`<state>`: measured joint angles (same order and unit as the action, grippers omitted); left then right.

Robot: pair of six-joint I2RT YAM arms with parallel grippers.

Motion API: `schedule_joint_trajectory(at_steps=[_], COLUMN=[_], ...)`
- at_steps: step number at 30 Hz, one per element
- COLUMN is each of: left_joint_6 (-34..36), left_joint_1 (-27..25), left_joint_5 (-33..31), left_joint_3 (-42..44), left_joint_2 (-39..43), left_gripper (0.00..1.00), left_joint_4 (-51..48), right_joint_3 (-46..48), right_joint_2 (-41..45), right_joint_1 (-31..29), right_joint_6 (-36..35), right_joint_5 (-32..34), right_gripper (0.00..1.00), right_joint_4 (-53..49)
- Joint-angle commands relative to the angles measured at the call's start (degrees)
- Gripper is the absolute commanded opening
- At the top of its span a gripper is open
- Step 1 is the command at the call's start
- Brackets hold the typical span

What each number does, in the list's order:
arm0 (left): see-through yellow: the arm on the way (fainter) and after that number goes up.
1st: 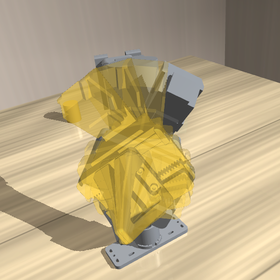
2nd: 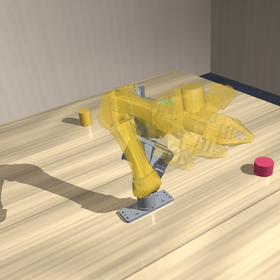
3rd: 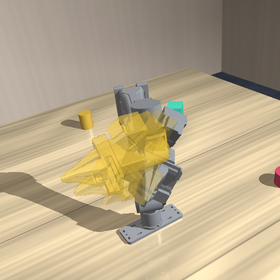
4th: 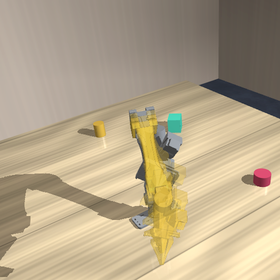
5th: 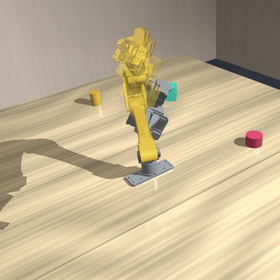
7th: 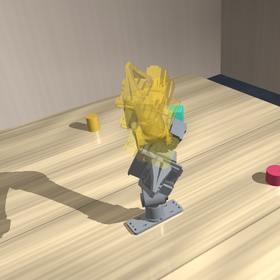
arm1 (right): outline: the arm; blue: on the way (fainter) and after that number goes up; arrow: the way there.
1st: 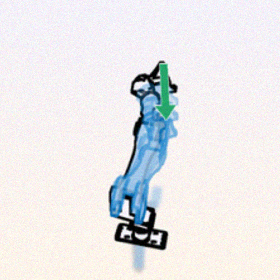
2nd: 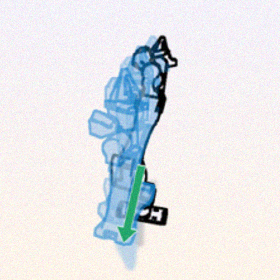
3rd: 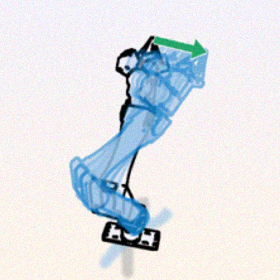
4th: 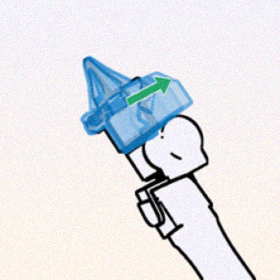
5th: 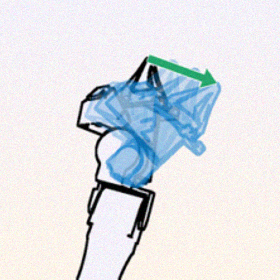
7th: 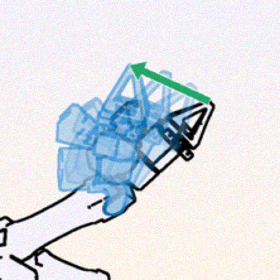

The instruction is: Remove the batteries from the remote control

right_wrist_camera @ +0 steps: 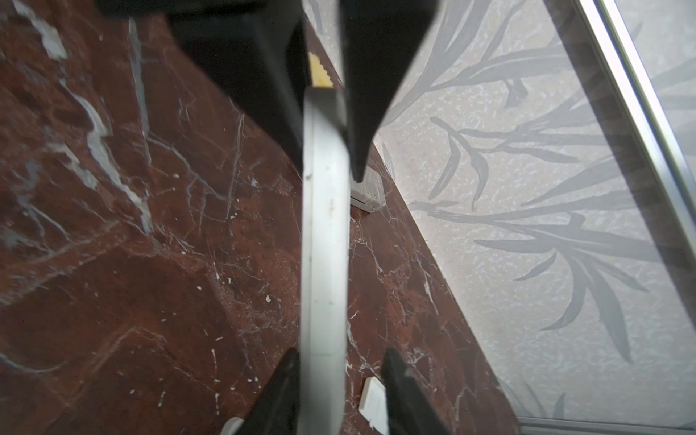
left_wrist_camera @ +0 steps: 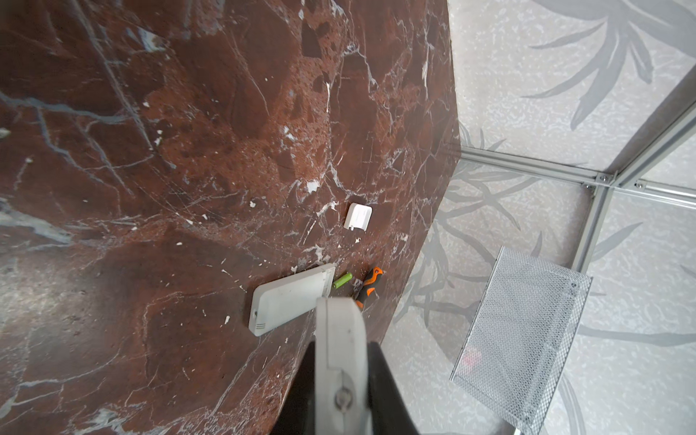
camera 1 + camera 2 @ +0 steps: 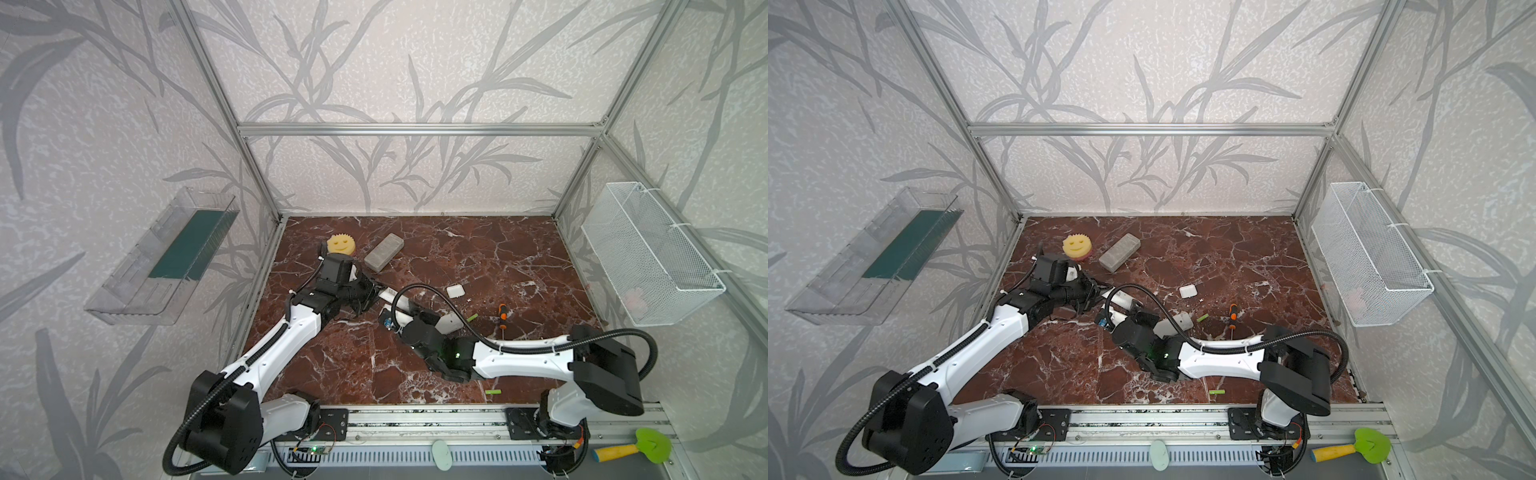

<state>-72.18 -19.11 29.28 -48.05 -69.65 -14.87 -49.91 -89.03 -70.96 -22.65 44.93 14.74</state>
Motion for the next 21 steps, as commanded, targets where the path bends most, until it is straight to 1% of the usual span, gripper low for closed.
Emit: schedule_joint_trajectory(at_steps=[1,4,6,8,9,11,13,16,21], left_joint_6=[6.4,9.6,12.1,15.4,17.2,20.2,22.3,24.3,25.4], left_joint_1=[0.1,0.5,0.6,0.8,0.8,0.9,1.1,1.3,1.4], left_joint_5=[-0.8,-1.7,-3.4,-5.0,-5.4,-6.2,-6.7,-6.8,-3.4], left_joint_3=[-2.5,-2.4,-1.8,-0.8,-0.1,1.3,2.9,6.1,9.4], left_joint_2=[0.2,1.0,2.0,3.1,3.8,5.3,7.1,9.8,12.5], left_gripper=[0.06,0.04,0.02,0.0,0.0,0.0,0.0,0.0,0.0], left_joint_4=[-0.5,0.7,2.4,4.5,6.1,8.5,11.3,16.9,26.5], right_joint_3=[0.5,1.4,1.7,1.9,2.3,3.4,4.2,4.3,6.7], right_joint_2=[8.7,14.9,18.6,21.7,23.1,25.4,27.0,28.4,30.3], right_joint_1=[-0.3,0.1,1.9,5.3,7.4,10.7,13.4,15.7,18.6], right_joint_6=[8.6,16.9,24.0,31.9,35.7,42.0,46.4,51.9,61.0], right_joint_5=[-1.0,-3.9,-7.9,-14.7,-18.8,-25.0,-28.8,-31.7,-38.5], right_gripper=[0.5,0.56,0.58,0.59,0.59,0.59,0.59,0.6,0.63], right_joint_4=[-1.2,-5.9,-10.1,-13.6,-14.5,-14.7,-14.7,-16.0,-12.7])
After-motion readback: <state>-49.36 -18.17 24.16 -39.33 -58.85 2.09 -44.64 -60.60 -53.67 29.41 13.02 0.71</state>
